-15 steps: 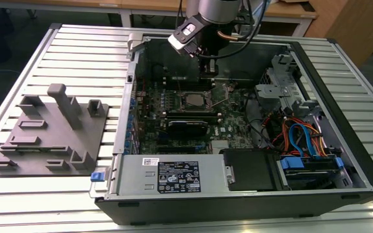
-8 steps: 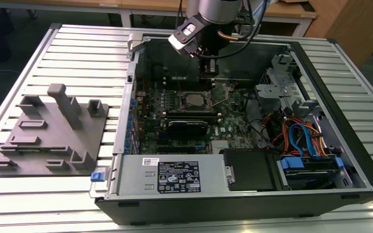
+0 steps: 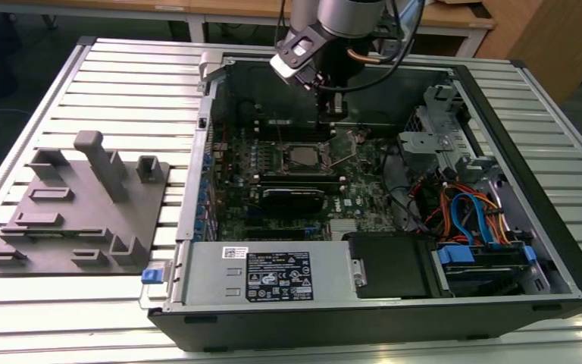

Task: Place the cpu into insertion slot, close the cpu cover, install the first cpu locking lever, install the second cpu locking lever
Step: 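Close the cpu cover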

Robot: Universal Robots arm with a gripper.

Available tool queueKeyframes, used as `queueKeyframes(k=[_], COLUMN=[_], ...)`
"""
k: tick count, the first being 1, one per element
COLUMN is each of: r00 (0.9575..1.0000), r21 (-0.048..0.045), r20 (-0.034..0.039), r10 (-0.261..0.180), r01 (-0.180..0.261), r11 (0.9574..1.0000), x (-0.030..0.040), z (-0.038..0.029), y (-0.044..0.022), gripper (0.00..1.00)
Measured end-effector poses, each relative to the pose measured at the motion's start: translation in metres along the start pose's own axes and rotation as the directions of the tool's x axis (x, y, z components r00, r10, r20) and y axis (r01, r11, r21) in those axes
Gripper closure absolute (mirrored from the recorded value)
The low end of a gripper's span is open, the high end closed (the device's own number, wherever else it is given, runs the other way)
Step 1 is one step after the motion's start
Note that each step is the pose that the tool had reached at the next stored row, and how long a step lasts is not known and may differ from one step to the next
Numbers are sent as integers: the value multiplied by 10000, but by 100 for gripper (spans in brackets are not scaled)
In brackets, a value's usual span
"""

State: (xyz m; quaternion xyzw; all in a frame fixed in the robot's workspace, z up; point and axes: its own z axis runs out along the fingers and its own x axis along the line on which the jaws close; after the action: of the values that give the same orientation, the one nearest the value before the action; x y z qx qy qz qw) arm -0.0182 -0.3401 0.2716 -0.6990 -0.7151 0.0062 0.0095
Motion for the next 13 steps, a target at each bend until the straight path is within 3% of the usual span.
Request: queueKeyframes(k=[7, 13], r00=[10000, 10000], r21=[1, 1], r20=[1, 0], r10=[-1, 0], r01=[1, 0], r11=[10000, 10000], x=[-2, -2], z=[-2, -2], y=[83, 88], gripper=[90, 90])
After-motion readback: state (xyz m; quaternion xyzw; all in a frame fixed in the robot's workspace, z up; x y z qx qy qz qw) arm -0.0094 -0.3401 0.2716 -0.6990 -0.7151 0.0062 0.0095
